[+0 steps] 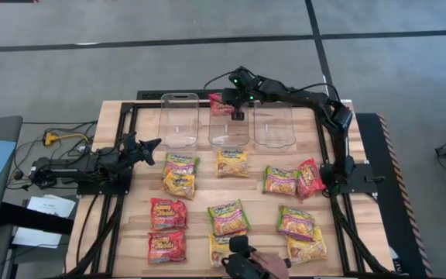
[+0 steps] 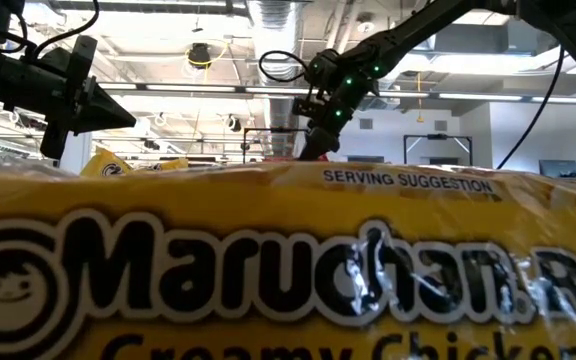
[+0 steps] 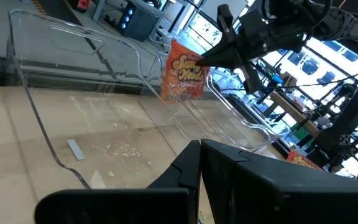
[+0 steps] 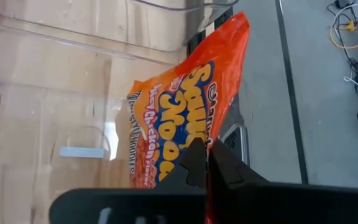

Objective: Sort Maruchan noodles
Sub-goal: Put the orange noodle pack into the middle transparent bin, then put the yellow noodle pack into the left transparent bin

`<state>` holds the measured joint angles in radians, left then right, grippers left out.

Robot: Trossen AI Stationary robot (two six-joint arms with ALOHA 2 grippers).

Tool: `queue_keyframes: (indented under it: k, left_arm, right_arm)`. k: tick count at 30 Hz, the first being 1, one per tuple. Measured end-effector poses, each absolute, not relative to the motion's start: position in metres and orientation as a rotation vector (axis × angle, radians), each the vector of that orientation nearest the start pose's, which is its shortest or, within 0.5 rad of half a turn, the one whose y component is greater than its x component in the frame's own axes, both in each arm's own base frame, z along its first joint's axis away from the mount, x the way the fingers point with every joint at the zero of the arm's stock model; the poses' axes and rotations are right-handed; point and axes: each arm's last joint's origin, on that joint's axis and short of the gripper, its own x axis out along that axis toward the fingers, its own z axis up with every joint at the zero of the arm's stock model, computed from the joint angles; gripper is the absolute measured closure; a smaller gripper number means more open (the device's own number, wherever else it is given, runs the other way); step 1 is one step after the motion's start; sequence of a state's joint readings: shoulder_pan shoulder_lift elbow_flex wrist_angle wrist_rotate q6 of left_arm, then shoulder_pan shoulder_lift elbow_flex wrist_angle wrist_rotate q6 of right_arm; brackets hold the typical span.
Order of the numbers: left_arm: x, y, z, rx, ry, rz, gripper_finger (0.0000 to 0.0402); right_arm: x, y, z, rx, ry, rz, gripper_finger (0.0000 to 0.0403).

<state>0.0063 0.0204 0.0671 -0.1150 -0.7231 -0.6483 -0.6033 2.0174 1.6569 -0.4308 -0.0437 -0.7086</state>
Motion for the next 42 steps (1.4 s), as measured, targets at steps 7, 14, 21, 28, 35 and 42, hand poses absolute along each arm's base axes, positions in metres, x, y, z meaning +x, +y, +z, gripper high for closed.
queue_keyframes:
  k: [7,14,21,28,35,42]
  left_arm:
    - [0.087,0.02,0.174,-0.594,-0.173,0.723,0.0401]
    - [0.087,0.02,0.174,-0.594,-0.173,0.723,0.0401]
    - [0.087,0.02,0.174,-0.581,-0.168,0.724,0.0401]
    - [0.087,0.02,0.174,-0.576,-0.166,0.724,0.0401]
    - [0.087,0.02,0.174,-0.576,-0.166,0.724,0.0401]
    - [0.087,0.02,0.174,-0.531,-0.149,0.726,0.0401]
  right_arm:
    - [0.375,-0.258,0.233,-0.405,0.933,-0.24,0.0388]
    - [0.375,-0.257,0.235,-0.404,0.925,-0.244,0.0387]
    - [0.375,-0.257,0.235,-0.402,0.925,-0.245,0.036]
    - [0.375,-0.257,0.235,-0.401,0.926,-0.245,0.0326]
    - [0.375,-0.258,0.235,-0.415,0.948,-0.286,0.0301]
    - [0.384,-0.251,0.258,-0.443,0.914,-0.356,0.029]
